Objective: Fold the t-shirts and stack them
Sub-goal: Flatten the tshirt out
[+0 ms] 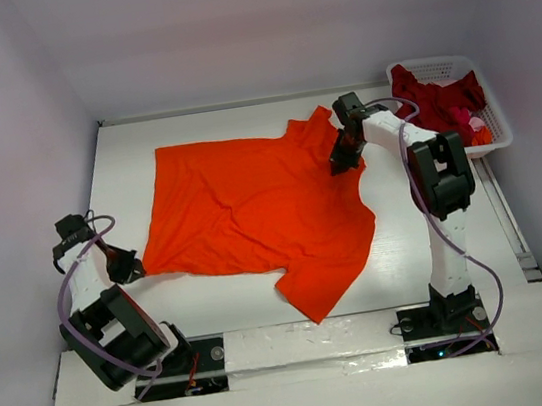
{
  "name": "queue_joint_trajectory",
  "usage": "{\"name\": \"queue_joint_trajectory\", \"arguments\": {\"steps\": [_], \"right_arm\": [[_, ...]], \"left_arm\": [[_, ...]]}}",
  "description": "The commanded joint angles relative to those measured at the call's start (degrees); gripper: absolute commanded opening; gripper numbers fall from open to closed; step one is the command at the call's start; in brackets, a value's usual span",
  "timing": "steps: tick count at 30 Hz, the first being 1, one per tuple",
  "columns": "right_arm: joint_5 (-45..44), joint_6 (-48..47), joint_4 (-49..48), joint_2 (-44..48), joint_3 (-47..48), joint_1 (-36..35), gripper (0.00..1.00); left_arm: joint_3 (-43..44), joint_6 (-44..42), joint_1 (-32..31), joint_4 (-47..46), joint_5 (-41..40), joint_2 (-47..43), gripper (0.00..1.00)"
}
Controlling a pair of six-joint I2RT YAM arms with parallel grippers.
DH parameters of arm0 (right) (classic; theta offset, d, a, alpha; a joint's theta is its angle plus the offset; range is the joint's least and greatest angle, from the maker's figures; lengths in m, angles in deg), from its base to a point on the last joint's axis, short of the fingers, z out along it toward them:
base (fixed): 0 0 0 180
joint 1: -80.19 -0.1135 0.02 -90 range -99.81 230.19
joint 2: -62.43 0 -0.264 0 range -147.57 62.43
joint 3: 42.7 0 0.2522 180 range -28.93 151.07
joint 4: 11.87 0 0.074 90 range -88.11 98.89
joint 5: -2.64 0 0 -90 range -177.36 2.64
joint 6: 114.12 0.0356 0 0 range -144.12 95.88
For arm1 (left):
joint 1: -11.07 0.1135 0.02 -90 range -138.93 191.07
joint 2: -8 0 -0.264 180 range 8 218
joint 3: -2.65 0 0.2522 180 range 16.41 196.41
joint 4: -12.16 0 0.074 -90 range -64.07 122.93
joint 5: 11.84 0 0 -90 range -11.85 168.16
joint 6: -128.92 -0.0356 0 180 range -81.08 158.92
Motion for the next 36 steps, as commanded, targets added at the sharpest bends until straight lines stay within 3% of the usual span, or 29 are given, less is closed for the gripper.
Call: {"name": "queue_joint_trajectory", "arguments": {"steps": [1, 5, 10, 16, 21, 24, 27, 28, 31, 36], "right_arm": [[-0.58, 0.32, -0.38, 1.01, 0.65, 0.98, 0.00], [-1.11, 0.05, -0.55, 1.62, 0.21, 1.51, 0.00], [-1.37, 0.05, -0.90, 2.42, -0.23, 2.04, 0.00], [-1.73, -0.12, -1.17, 4.17, -0.84, 2.56, 0.00], [0.47, -1.97, -1.08, 7.33, 0.82, 2.56, 0.00], [-0.23, -4.42, 1.46, 9.01, 5.63, 2.56, 0.09], [-2.51, -7.32, 3.83, 9.62, 10.74, 2.56, 0.29], [-2.95, -7.85, 4.02, 9.71, 13.72, 3.09, 0.40], [-3.13, -9.26, 4.63, 8.84, 19.08, 3.70, 0.57], [-2.08, -10.67, 7.44, 3.49, 30.07, 5.20, 0.66]], "left_arm": [[-0.60, -0.89, 0.96, 0.85, 0.89, -0.37, 0.00], [-0.95, -0.54, 1.50, 1.03, 1.68, -0.99, 0.07], [-1.30, -0.36, 2.02, 1.47, 2.48, -1.69, 0.31], [-0.17, -0.10, 2.64, 1.99, 2.12, -3.27, 0.51], [5.01, 0.07, 2.64, 1.29, 3.00, -2.41, 0.59], [11.06, 0.60, 2.64, 0.33, 3.79, 0.49, 0.59], [18.09, 1.30, 1.50, 0.24, 3.97, 3.74, 0.59], [19.60, 1.65, 1.50, 0.41, 3.62, 4.37, 0.59], [24.09, 4.02, -0.26, -1.25, 3.62, 5.60, 0.59], [26.91, 10.17, -5.79, -10.38, 3.18, 6.83, 0.61]]}}
